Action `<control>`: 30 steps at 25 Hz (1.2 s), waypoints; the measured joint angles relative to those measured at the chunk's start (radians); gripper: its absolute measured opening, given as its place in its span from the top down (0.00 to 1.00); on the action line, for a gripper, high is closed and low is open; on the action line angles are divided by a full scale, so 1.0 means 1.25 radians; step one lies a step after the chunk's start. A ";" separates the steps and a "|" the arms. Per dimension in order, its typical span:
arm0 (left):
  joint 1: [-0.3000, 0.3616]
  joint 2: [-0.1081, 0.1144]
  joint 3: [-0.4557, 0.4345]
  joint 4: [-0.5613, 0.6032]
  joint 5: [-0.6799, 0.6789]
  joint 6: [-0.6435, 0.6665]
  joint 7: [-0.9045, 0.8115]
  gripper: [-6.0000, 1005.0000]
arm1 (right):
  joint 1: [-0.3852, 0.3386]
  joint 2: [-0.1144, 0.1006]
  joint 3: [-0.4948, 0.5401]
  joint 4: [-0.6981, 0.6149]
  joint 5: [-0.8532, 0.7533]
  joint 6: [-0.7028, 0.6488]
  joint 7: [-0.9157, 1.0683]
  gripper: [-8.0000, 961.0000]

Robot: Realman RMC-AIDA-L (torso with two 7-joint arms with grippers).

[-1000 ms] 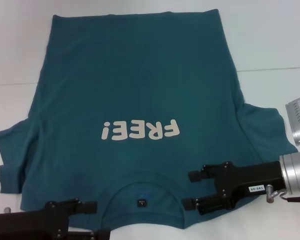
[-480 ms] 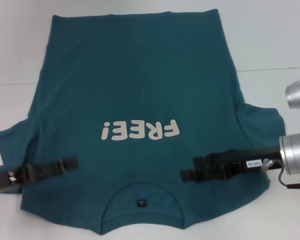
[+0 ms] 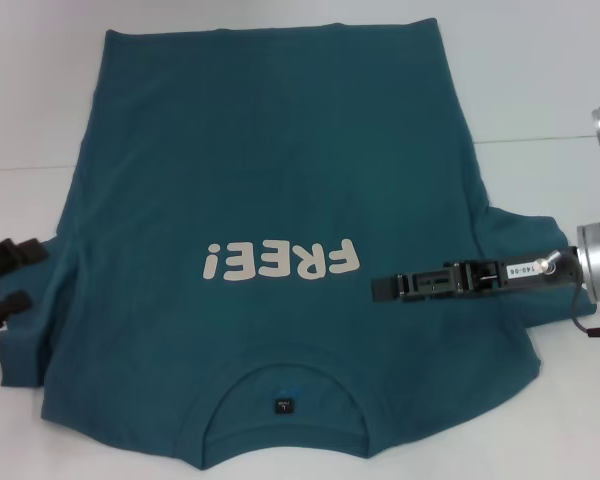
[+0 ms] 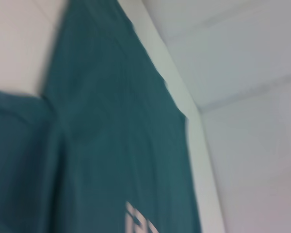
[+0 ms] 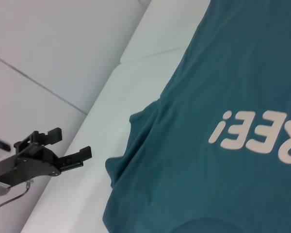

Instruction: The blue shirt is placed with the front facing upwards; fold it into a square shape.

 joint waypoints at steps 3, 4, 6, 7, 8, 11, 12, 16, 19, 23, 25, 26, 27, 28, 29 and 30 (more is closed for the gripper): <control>0.005 0.002 -0.020 -0.009 0.004 -0.040 -0.004 0.07 | 0.000 -0.006 0.001 0.000 0.002 0.003 0.004 0.05; 0.005 0.003 -0.025 -0.011 0.010 -0.049 -0.007 0.07 | 0.000 -0.009 0.001 0.000 0.002 0.003 0.005 0.05; 0.005 0.006 -0.033 -0.013 0.029 -0.067 -0.017 0.07 | 0.000 -0.011 0.001 0.000 0.002 0.004 0.005 0.05; 0.004 0.007 -0.036 -0.013 0.043 -0.080 -0.024 0.07 | 0.000 -0.012 0.001 0.000 0.003 0.005 0.005 0.05; 0.003 0.008 -0.036 -0.013 0.053 -0.092 -0.030 0.07 | -0.001 -0.013 0.001 0.000 0.003 0.007 0.006 0.05; -0.002 0.009 -0.033 -0.024 0.071 -0.130 -0.036 0.07 | -0.001 -0.014 0.002 0.000 0.003 0.013 0.006 0.05; -0.003 0.009 -0.032 -0.030 0.071 -0.141 -0.036 0.07 | -0.002 -0.014 0.002 0.000 0.003 0.015 0.006 0.05; -0.004 0.009 -0.029 -0.044 0.072 -0.174 -0.034 0.07 | -0.003 -0.014 0.005 0.003 0.003 0.021 0.006 0.05; -0.004 0.009 -0.027 -0.051 0.083 -0.192 -0.033 0.07 | -0.004 -0.014 0.006 0.005 0.003 0.022 0.006 0.05; -0.004 0.010 -0.026 -0.058 0.103 -0.206 -0.032 0.07 | -0.005 -0.014 0.009 0.005 0.003 0.024 0.007 0.05; -0.004 0.010 -0.026 -0.062 0.105 -0.210 -0.032 0.07 | -0.004 -0.014 0.012 0.005 0.003 0.025 0.007 0.05; -0.004 0.009 -0.026 -0.063 0.107 -0.212 -0.031 0.07 | -0.005 -0.014 0.014 0.005 0.003 0.025 0.007 0.05; -0.003 0.009 -0.026 -0.064 0.108 -0.213 -0.031 0.07 | -0.005 -0.014 0.016 0.006 0.003 0.025 0.007 0.05; -0.003 0.009 -0.026 -0.066 0.110 -0.213 -0.031 0.07 | -0.005 -0.014 0.018 0.006 0.003 0.025 0.007 0.05; -0.003 0.009 -0.026 -0.068 0.112 -0.212 -0.030 0.07 | -0.006 -0.014 0.019 0.006 0.003 0.025 0.007 0.05; -0.003 0.009 -0.026 -0.072 0.112 -0.211 -0.029 0.07 | -0.006 -0.015 0.020 0.007 0.003 0.025 0.007 0.05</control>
